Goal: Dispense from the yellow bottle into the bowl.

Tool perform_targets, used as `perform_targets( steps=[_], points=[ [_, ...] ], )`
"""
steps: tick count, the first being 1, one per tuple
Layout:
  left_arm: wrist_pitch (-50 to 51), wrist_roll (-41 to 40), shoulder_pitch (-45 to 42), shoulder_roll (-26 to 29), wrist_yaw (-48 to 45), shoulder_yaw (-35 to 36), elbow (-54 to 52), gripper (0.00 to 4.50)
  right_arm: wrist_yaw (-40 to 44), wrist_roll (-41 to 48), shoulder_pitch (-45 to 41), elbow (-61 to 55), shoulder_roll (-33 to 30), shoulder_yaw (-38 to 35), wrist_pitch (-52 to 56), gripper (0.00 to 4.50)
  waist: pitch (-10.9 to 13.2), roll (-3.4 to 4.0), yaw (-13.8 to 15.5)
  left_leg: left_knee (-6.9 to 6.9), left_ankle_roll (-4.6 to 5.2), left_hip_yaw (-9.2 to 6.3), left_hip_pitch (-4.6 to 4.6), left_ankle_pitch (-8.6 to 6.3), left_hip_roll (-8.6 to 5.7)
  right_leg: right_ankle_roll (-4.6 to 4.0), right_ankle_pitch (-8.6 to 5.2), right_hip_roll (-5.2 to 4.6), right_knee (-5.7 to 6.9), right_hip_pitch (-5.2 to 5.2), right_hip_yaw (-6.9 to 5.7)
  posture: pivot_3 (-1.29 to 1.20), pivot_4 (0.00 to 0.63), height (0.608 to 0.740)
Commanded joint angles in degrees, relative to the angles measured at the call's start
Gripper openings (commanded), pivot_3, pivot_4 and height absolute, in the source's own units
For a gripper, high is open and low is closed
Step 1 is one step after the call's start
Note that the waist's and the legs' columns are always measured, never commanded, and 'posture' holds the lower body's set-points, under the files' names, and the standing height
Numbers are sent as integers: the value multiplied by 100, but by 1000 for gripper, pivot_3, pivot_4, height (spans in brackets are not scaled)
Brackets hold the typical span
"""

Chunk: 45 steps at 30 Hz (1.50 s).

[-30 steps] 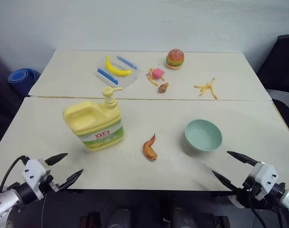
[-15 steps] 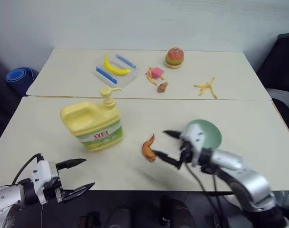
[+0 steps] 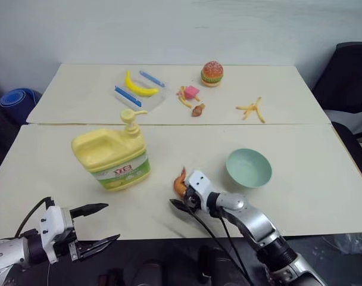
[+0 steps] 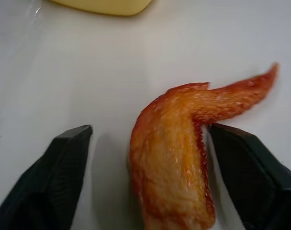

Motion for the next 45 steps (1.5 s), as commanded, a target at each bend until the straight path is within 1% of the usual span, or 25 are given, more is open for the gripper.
perform_targets(
  steps=[1,2,4,5,8,10,12,14,15,17,18,19,21,22,24,28,29,31,33,35,36,38,40,42,45],
  points=[
    [-26,-96,38,-30,28,106,-135,4500,162,-56,-55,286,165,-60,-248,2879,1,1,-14,0,-1,0,0,0,0,0,0,0,3,0,0,0,150,740],
    [-32,-94,30,-39,31,103,-132,4500,202,-68,-57,290,154,-83,-261,2655,2,3,-21,0,-1,0,0,0,0,0,0,0,4,0,0,0,150,740],
    [-38,-92,24,-47,36,90,-142,4500,286,-73,-37,218,100,-130,-253,1949,3,5,-30,0,-1,0,-1,0,0,0,0,-1,26,0,1,0,150,740],
    [-36,-96,13,-46,19,56,-148,4500,382,-33,-1,114,24,-186,-281,1805,4,7,-32,0,-1,0,-1,0,0,0,0,-1,26,0,1,0,150,740],
    [-6,-148,-156,-131,92,-106,-197,4500,918,708,263,-883,-349,-929,-459,1805,5,9,43,0,2,-4,-5,-1,-2,0,0,-3,23,0,-1,0,150,740],
    [48,-198,-263,-167,89,-230,-247,4500,1277,1274,406,-1635,-636,-1494,-542,1805,17,29,58,1,11,-4,-10,-4,-10,1,1,-8,13,1,1,0,150,740],
    [102,-261,-445,-186,77,-400,-310,4500,1499,1960,562,-2319,-1023,-2318,-436,1805,18,30,54,1,15,-2,-11,-5,-11,12,7,-8,-2,5,4,0,150,740],
    [179,-304,-689,-216,131,-566,-361,4500,1687,2375,793,-2670,-1491,-3092,-355,1805,19,31,97,1,14,-7,-10,-5,-9,15,8,-7,-14,11,-2,0,150,740],
    [226,-305,-832,-232,171,-666,-379,4500,1782,2443,948,-2700,-1786,-3464,-321,1805,17,29,116,0,14,-9,-7,-5,-8,15,8,-6,-17,17,-3,0,150,740],
    [350,-284,-1143,-276,278,-890,-397,4500,1913,2371,1317,-2335,-2309,-4297,-474,1805,13,21,162,0,13,-9,-1,-7,-7,15,8,-6,-23,24,-3,0,150,740],
    [388,-264,-1254,-301,318,-974,-391,4500,2020,2256,1506,-1997,-2519,-4611,-654,1805,12,19,183,0,13,-7,1,-7,-7,14,8,-6,-30,25,-2,0,150,740],
    [404,-253,-1335,-326,333,-1042,-375,4500,2134,2054,1667,-1542,-2637,-4859,-1097,1805,12,19,194,0,14,-5,2,-7,-8,15,8,-6,-31,29,-2,0,150,740],
    [406,-218,-1417,-369,352,-1155,-332,4500,2210,1713,1887,-446,-2778,-5186,-1845,1805,11,15,188,0,17,3,6,-5,-10,16,9,-6,-31,33,2,0,150,740],
    [377,-181,-1454,-367,325,-1202,-267,4500,2247,1473,1924,402,-2887,-5244,-2290,1805,11,15,185,0,17,6,6,-5,-10,16,9,-6,-28,34,4,0,150,740],
    [348,-159,-1491,-342,311,-1215,-192,4500,2344,1060,1868,1548,-3034,-5154,-3080,1805,13,17,159,0,17,19,6,-5,-10,16,9,1,-24,39,13,0,150,740],
    [329,-175,-1539,-280,321,-1092,-69,4500,2553,809,1342,2948,-2997,-4807,-3649,1805,26,42,10,-1,13,44,16,-1,-1,15,8,13,-8,38,37,0,150,740],
    [336,-187,-1548,-266,336,-1054,-55,4500,2612,835,1231,3142,-2979,-4785,-3669,2516,26,42,-11,-1,13,58,25,0,2,15,9,15,2,36,51,0,150,740],
    [369,-227,-1553,-220,338,-982,-24,4500,2660,815,1077,3371,-2985,-4741,-3862,2938,31,51,-40,-1,12,62,31,1,3,15,9,15,11,36,56,0,150,740],
    [423,-278,-1529,-166,333,-893,-17,4500,2818,924,1047,3106,-3013,-4707,-3863,3678,32,53,-22,-1,10,60,31,2,4,15,9,14,12,34,57,0,150,740],
    [428,-285,-1498,-141,331,-823,-12,4500,3048,1186,1206,2331,-3016,-4654,-3554,4326,32,54,24,-1,8,58,29,2,4,15,9,13,9,33,57,0,150,740],
    [411,-267,-1486,-142,332,-787,-4,4500,3100,1359,1311,1851,-3001,-4627,-3267,4474,32,56,36,-2,8,57,27,2,5,15,9,12,5,31,56,0,150,740],
    [409,-274,-1457,-150,327,-729,1,4500,3060,1735,1535,746,-2965,-4461,-2466,4474,32,57,54,-1,6,53,25,1,6,17,10,10,-1,32,55,0,150,740],
    [420,-276,-1432,-160,334,-709,-15,4500,3121,1812,1704,-115,-2956,-4054,-2005,4474,31,53,69,-1,5,49,22,0,6,19,11,5,-6,32,53,0,150,740],
    [413,-243,-1401,-173,335,-730,-33,4500,2974,1630,1687,-533,-2791,-3591,-1766,4474,28,48,77,-1,1,41,23,-2,6,18,10,4,-8,33,49,0,150,740],
    [441,-239,-1411,-165,344,-744,-79,4500,2417,1159,1522,-609,-2504,-3058,-1419,4474,28,47,101,-1,-2,39,25,-5,5,17,10,2,-9,31,46,0,150,740]
  ],
)
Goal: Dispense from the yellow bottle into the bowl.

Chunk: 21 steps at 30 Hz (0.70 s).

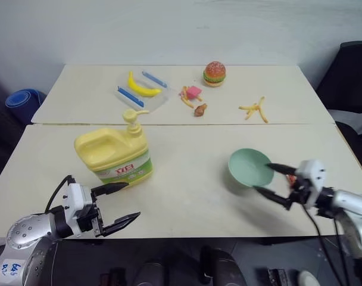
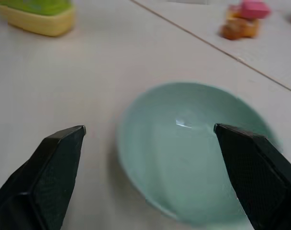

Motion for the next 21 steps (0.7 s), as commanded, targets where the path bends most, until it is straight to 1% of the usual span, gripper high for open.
perform_targets(
  steps=[1,2,4,6,9,10,11,12,14,16,18,19,20,21],
  points=[
    [8,-82,18,32,32,87,-122,4500,-540,-475,-150,-113,250,500,334,4474,1,1,28,0,0,0,1,0,-3,0,0,-3,0,-5,-1,0,150,740],
    [19,-84,5,33,50,96,-132,4500,-582,-560,-185,-88,287,593,328,4474,1,1,33,0,2,-1,1,1,-6,0,0,-6,1,-13,-1,0,150,740],
    [23,-83,12,18,98,132,-155,4500,-750,-860,-334,187,452,803,71,4100,1,2,39,0,3,0,-2,2,-8,0,0,-7,0,-19,-2,0,150,740],
    [20,-81,64,13,133,171,-211,4500,-934,-1104,-534,428,576,953,-59,3566,0,1,33,0,2,-1,-2,2,-9,0,0,-6,-2,-19,-5,0,150,740],
    [94,-152,190,-4,260,307,-350,4500,-1022,-1349,-790,677,623,1081,-167,2476,0,1,13,0,3,0,-2,2,-9,0,0,-6,-1,-18,-6,0,150,740],
    [125,-170,225,-7,300,332,-389,4500,-1031,-1411,-843,746,619,1107,-223,2176,0,0,1,0,3,-1,-2,2,-9,0,0,-6,-1,-18,-7,0,150,740],
    [449,-391,422,90,310,392,-571,4500,-982,-1478,-907,773,583,1175,-245,1757,0,-1,-7,0,3,-2,-2,2,-8,0,0,-5,-1,-18,-8,0,150,740],
    [827,-782,668,143,386,489,-875,4500,-873,-1513,-970,763,544,1235,-340,1443,1,-5,-27,0,4,-2,-3,3,-9,0,0,-5,-1,-17,-9,0,150,740],
    [1225,-1251,982,136,627,688,-1394,4500,-682,-1474,-1047,640,494,1299,-290,704,1,-9,-51,0,4,-5,-4,3,-6,1,0,-4,-2,-18,-10,0,150,740],
    [1459,-2008,1109,27,1209,1076,-1949,4500,-436,-1317,-1178,376,465,1319,-364,33,2,-9,-52,0,5,-6,-6,2,-6,0,0,-5,-4,-17,-7,0,150,740],
    [1644,-2830,1092,68,1773,1497,-2355,4500,-67,-1154,-1390,84,390,1408,-369,10,9,-21,-44,1,5,-9,-3,3,-5,0,0,-6,-6,-10,-7,0,150,740],
    [1638,-3311,917,178,2127,1793,-2491,4090,240,-1017,-1619,-170,323,1528,-185,0,13,-16,-42,2,2,-17,-3,4,-5,0,0,-6,-2,-11,-10,0,150,740],
    [1608,-3730,620,313,2522,2024,-2533,3921,492,-962,-1880,-316,288,1643,-150,0,21,-6,-42,1,-1,-19,-3,6,-5,0,0,-5,-1,-10,-10,0,150,740],
    [1594,-4067,267,468,2896,2175,-2489,3595,662,-874,-2155,-408,305,1728,6,0,27,1,-38,4,-2,-19,-2,9,-6,-1,1,-6,4,-10,-10,0,150,740]
  ],
)
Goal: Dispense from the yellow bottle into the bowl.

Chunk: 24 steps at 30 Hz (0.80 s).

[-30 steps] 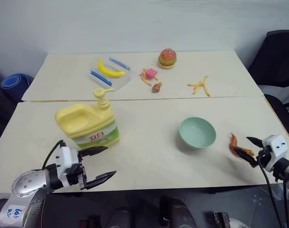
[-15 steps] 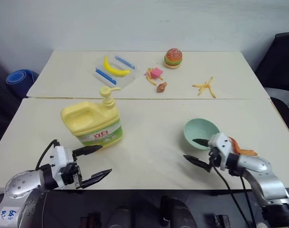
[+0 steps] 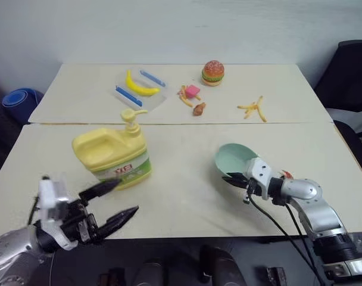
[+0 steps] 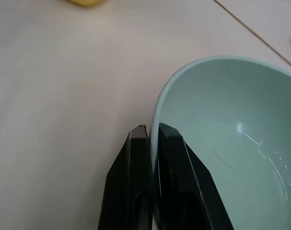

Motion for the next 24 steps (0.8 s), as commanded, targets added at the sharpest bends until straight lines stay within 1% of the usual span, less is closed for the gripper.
perform_targets(
  steps=[1,2,3,5,6,7,8,9,11,15,19,24],
  points=[
    [-10,-1175,-1052,509,1165,644,-100,3291,676,427,-930,-667,-43,241,339,0,8,8,7,0,-5,-5,-1,7,-1,-5,4,0,0,-1,-3,0,150,740],
    [62,-1222,-1337,655,1331,621,31,2961,747,461,-1136,-652,1,302,453,0,7,8,16,0,-10,-10,2,11,-1,-7,5,1,6,1,-7,0,150,740],
    [129,-1029,-1751,858,1381,480,256,2604,782,526,-1444,-621,95,385,710,0,7,8,15,0,-16,-22,1,20,-5,-10,6,2,9,2,-15,0,150,740],
    [288,-716,-2602,1187,1478,35,798,1951,923,476,-2051,-480,236,631,996,0,6,8,20,-1,-20,-29,3,22,-9,-13,5,9,12,8,-30,0,150,740],
    [304,-427,-3037,1284,1463,-259,1103,1650,961,432,-2345,-385,323,757,1186,0,5,7,16,-1,-23,-35,-6,24,-9,-12,6,13,14,4,-35,0,150,740],
    [372,-260,-3399,1334,1425,-540,1351,1345,1003,375,-2592,-254,419,862,1248,0,5,6,14,-1,-23,-35,-8,28,-10,-12,6,19,34,2,-38,0,150,740],
    [378,74,-3748,1364,1335,-856,1597,1050,994,323,-2838,-98,543,948,1352,0,3,2,2,-1,-22,-34,-11,31,-12,-12,6,28,35,1,-40,0,150,740],
    [443,286,-4049,1361,1296,-1105,1828,710,997,292,-3058,46,643,1018,1461,0,1,-1,-8,-1,-22,-33,-16,36,-11,-11,7,52,32,-2,-41,0,150,740],
    [510,598,-4515,1293,1171,-1458,2189,35,1028,165,-3465,349,790,1162,1602,0,0,-4,-18,-2,-22,-28,-18,37,-11,-10,7,56,30,-5,-40,0,150,740],
    [576,952,-5053,1083,1035,-1808,2535,35,989,-45,-4070,849,1023,1269,1653,0,0,-13,-23,-2,-22,-27,-34,36,-11,-10,7,56,28,-20,-40,0,150,740],
    [680,1105,-5177,878,962,-1850,2583,35,956,-181,-4359,1012,1175,1276,1623,0,0,-16,-26,-2,-28,-27,-34,38,-5,-9,8,56,22,-20,-39,0,150,740],
    [852,1300,-5240,695,981,-1949,2552,35,1050,-265,-4508,959,1206,1305,1697,0,1,-16,-20,-1,-49,-29,-31,50,0,-6,9,53,33,-20,-38,0,150,740]
  ],
)
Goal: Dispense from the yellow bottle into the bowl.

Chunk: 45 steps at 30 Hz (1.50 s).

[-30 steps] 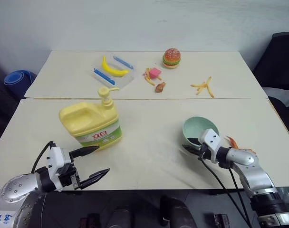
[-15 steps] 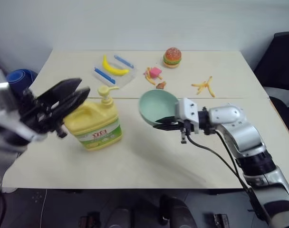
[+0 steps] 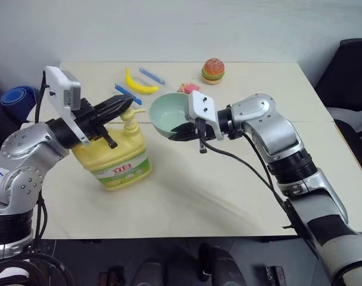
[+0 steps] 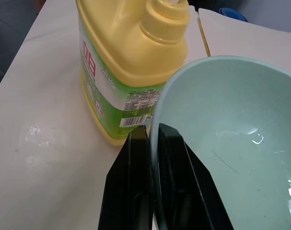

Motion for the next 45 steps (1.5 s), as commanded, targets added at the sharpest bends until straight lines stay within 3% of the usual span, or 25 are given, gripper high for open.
perform_targets(
  steps=[1,16,32,40,45],
  points=[
    [101,219,-205,-52,-25,-20,-66,35,43,-49,-257,-150,37,-7,39,0,0,0,4,0,-2,-2,0,1,0,0,0,-1,2,0,0,0,150,740],
    [1429,630,-121,-153,329,-399,76,35,187,-110,-351,-264,84,100,210,0,-1,-1,-2,0,-3,-2,17,2,-2,0,0,-26,10,10,3,0,150,740],
    [1333,962,466,-488,421,-420,82,35,352,227,-222,-538,187,22,474,0,-28,35,-4,-1,-4,-2,40,1,-4,-1,-1,-36,15,27,4,0,150,740],
    [121,382,113,-820,-240,874,-170,35,330,326,193,-636,-127,-219,254,0,-21,24,-3,-2,-4,-2,29,1,-4,-2,-1,-37,13,19,1,0,150,740],
    [-231,-93,580,-419,-1363,1698,-407,35,459,304,932,-543,-550,-429,-477,0,-10,-1,0,-2,-3,-5,-9,1,-4,-2,-1,-36,0,-9,-8,0,150,740]
  ],
)
